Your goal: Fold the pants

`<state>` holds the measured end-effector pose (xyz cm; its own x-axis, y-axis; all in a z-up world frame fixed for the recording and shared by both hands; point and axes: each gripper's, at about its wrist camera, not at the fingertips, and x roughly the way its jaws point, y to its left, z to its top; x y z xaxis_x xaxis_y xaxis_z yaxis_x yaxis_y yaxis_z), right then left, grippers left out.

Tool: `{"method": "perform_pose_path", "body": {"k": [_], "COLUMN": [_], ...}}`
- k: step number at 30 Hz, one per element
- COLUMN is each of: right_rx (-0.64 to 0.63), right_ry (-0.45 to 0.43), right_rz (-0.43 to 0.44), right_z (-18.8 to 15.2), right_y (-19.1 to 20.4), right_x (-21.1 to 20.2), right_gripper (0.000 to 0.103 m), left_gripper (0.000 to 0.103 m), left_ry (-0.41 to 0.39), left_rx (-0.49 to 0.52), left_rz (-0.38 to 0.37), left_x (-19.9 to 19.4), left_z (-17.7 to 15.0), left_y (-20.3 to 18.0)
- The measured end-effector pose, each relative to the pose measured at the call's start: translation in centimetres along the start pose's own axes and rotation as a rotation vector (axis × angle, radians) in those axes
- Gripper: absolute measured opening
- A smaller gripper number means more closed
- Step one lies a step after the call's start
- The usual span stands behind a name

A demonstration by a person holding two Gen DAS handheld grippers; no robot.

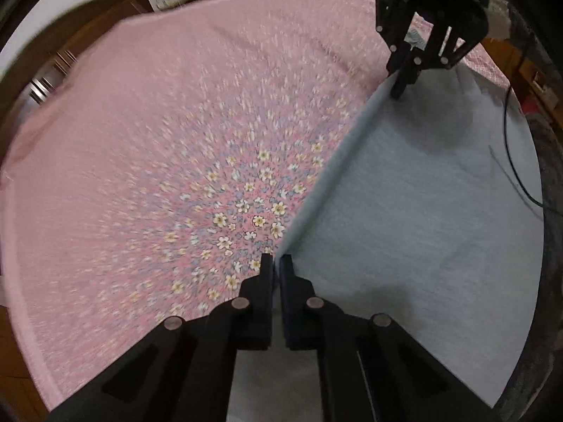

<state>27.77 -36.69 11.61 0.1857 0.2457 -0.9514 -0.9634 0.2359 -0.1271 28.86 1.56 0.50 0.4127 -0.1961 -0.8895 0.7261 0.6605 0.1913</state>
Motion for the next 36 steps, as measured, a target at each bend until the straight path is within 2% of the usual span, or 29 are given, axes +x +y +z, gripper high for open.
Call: {"method": "perform_pose_path", "body": {"k": [3,5,8,9,11,14,16,17,19,20,22,23,26,29,33,36], "right_rx": [-0.091,-0.151,-0.25,-0.275,-0.303,-0.327,-0.35,-0.36,-0.391,-0.398,-0.434,-0.453,-0.53,-0.579,-0.614,-0.653], "right_ry": [-0.046,-0.065,-0.072,-0.066,-0.055,-0.053,-0.05,-0.052,-0.058,-0.06,-0.064,-0.06,-0.033,-0.004,0.01,0.03], "right_rz": [-0.2,-0.348,-0.549,-0.59,-0.61,-0.619,-0.662,-0.679,-0.732,-0.749,-0.807,-0.823,-0.864,-0.87,-0.874,-0.881], "right_z": [-1.1,-1.7,-3.0,-3.7,-4.0,-6.3,-7.0,-6.5,-8.0,-7.7,-8.5,-7.8,-8.7,-9.7,-10.2,-12.7], "right_y": [4.3,7.0,11.7,13.3,16.5,20.2,22.6,23.1,25.3,26.7,28.2,28.9,30.7,31.7,32.3,35.7], "right_x": [-3.9,-5.0,-5.5,-5.8,-4.7,-4.3,-2.9,-1.2,-1.0,0.9,1.9,3.0,5.0,6.4,7.1,7.9], "right_gripper": [0.004,0.004,0.004,0.004,0.004,0.004,0.004,0.004,0.004,0.004,0.004,0.004,0.004,0.004,0.004,0.004], "left_gripper": [0.003,0.003,0.003,0.003,0.003,0.002,0.002,0.002,0.002,0.002,0.002,0.002,0.002,0.002,0.002,0.002], "left_ry": [-0.045,-0.071,-0.069,-0.069,-0.066,-0.069,-0.066,-0.063,-0.058,-0.057,-0.043,-0.038,0.001,0.043,0.056,0.071], "left_rx": [0.002,0.005,0.001,0.001,-0.019,-0.036,-0.044,-0.048,-0.056,-0.054,-0.036,-0.031,-0.009,-0.003,0.016,0.051], "left_rz": [0.07,0.122,0.19,0.212,0.236,0.25,0.253,0.252,0.25,0.248,0.256,0.254,0.239,0.229,0.227,0.234], "left_x": [-3.5,-5.6,-8.0,-8.7,-9.9,-11.6,-12.2,-12.3,-12.4,-12.4,-12.1,-11.9,-10.8,-9.1,-8.6,-7.9], "left_z": [-0.4,-1.3,-2.5,-2.9,-4.0,-5.9,-7.4,-8.0,-9.1,-9.7,-11.0,-11.4,-12.7,-13.3,-13.3,-13.4], "left_y": [-2.0,-3.9,-7.3,-8.5,-10.6,-14.1,-16.1,-17.1,-19.0,-20.0,-22.4,-23.5,-25.9,-27.8,-28.9,-29.3]}}
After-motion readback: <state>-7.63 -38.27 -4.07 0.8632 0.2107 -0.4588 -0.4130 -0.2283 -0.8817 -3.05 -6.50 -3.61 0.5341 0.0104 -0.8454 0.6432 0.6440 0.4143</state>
